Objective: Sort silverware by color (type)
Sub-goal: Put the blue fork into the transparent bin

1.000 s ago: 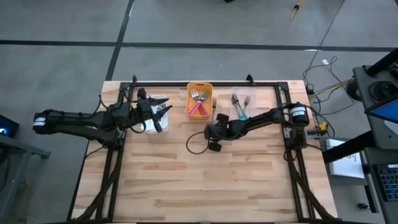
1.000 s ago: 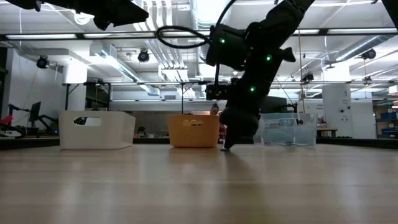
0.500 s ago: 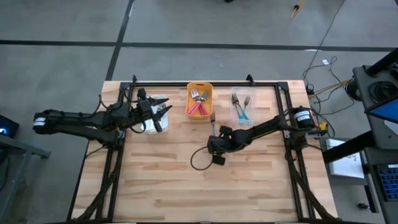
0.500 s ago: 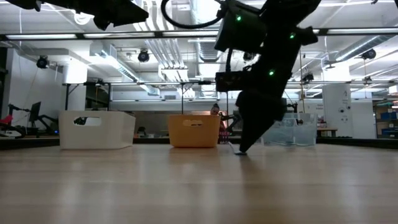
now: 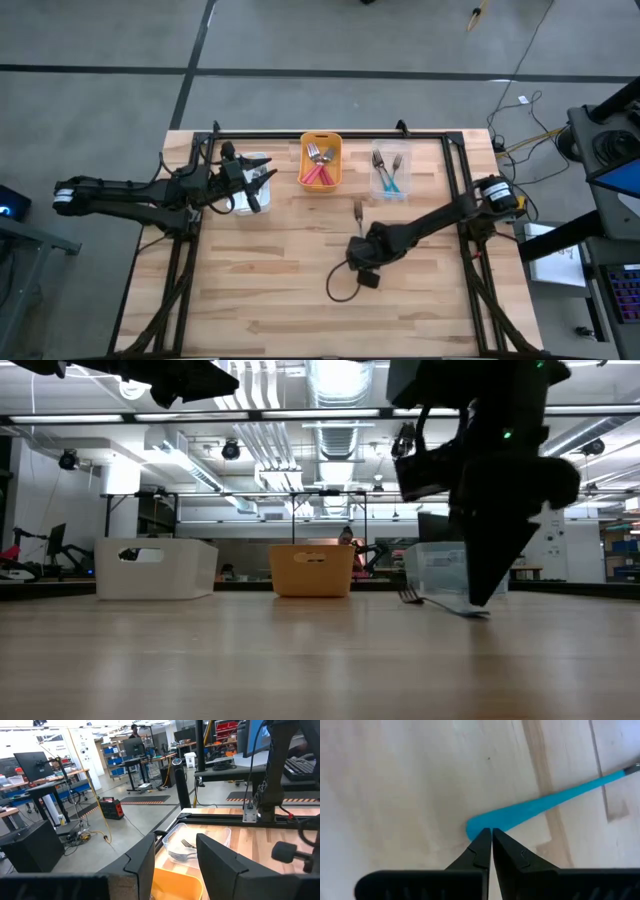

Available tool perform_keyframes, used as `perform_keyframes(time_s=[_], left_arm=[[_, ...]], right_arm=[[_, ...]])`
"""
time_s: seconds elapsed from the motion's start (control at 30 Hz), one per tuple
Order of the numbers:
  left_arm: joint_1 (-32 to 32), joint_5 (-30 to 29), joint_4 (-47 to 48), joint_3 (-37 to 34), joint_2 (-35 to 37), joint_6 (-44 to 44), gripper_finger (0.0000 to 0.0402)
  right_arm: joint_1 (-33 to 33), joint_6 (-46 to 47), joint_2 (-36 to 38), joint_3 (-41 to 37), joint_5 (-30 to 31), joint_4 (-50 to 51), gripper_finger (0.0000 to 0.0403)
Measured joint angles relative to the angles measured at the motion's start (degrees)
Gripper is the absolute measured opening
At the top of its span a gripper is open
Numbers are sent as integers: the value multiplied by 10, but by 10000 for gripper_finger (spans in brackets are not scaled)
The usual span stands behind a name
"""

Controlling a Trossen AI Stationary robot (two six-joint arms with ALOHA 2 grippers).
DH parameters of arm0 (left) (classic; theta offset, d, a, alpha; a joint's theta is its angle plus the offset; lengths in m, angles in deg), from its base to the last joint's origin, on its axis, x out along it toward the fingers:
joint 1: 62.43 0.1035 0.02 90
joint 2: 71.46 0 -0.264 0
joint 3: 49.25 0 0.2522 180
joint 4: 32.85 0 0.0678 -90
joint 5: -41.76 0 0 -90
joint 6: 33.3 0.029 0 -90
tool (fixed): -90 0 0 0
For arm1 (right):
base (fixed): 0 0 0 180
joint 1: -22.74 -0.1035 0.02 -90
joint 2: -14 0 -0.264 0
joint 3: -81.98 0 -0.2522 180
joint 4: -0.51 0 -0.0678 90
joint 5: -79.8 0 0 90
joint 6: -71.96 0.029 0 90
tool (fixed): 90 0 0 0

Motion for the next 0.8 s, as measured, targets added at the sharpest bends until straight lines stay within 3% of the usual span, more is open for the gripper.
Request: perform_keyframes(time_s=[0.4, 0.63, 0.8], left_arm=[[0, 0, -2, 0, 0, 0, 125], [0, 0, -3, 0, 0, 0, 125], [0, 0, -3, 0, 0, 0, 125]], right_arm=[[-15, 142, 45, 0, -50, 14, 9], [21, 290, 48, 0, -48, 12, 9], [48, 303, 48, 7, -53, 10, 23]])
